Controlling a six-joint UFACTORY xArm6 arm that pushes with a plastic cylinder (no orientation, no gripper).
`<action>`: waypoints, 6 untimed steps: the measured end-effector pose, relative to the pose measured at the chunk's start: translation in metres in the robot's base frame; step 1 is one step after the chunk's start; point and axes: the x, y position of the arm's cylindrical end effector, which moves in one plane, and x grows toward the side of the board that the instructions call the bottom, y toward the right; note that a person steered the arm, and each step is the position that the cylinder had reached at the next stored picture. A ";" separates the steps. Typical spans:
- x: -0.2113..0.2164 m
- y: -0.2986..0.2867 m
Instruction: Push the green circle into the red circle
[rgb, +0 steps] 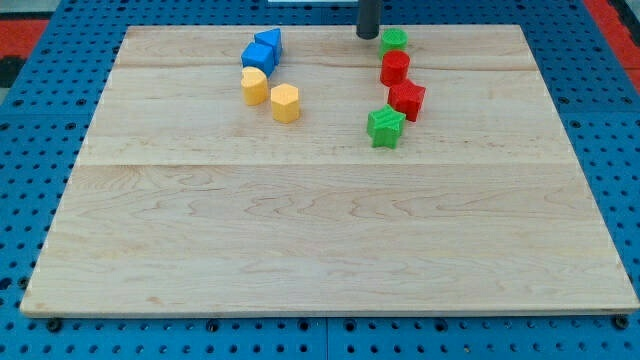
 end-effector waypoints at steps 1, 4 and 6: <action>-0.003 0.007; 0.011 0.029; 0.070 0.028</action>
